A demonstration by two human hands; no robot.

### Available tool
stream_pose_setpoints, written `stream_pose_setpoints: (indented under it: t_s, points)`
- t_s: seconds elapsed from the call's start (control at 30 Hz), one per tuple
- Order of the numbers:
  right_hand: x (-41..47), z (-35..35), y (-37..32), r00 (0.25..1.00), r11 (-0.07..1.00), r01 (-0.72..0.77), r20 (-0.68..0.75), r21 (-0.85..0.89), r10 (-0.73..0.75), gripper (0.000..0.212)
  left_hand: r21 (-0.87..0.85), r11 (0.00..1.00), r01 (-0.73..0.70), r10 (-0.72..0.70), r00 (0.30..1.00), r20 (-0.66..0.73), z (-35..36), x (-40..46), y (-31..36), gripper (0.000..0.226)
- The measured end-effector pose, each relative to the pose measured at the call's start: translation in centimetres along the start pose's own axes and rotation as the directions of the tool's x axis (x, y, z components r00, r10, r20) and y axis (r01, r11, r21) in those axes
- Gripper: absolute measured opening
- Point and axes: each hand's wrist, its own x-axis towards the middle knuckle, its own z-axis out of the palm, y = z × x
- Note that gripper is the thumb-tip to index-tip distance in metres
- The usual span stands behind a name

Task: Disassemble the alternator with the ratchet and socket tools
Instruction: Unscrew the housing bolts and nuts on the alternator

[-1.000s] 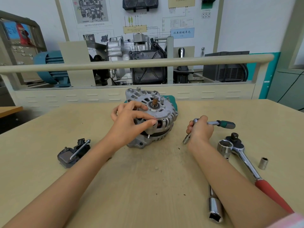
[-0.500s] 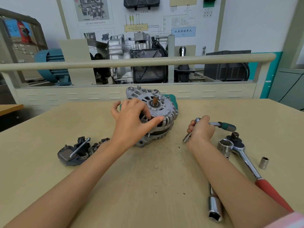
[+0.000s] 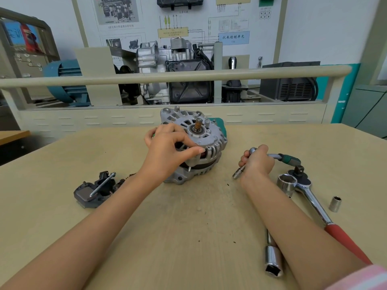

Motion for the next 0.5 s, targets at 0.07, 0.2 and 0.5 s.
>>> stream_pose_setpoints:
  t_s: [0.07,0.2,0.5]
  points:
    - [0.0,0.0,0.0,1.0,1.0,-0.002,0.016,-0.001,0.002,0.031,0.001,1.0,0.001,-0.001,0.999,-0.034,0.2,-0.1,0.0,0.021]
    - [-0.2,0.1,0.0,0.997,1.0,0.002,0.082,0.007,-0.003,0.032,0.176,0.984,-0.026,0.047,0.993,-0.112,0.9,-0.1,0.1,0.036]
    - [-0.3,0.3,0.1,0.982,0.999,0.025,0.188,0.025,-0.03,0.027,-0.011,0.995,-0.095,0.095,0.97,0.224,-1.3,0.3,-1.0,0.01]
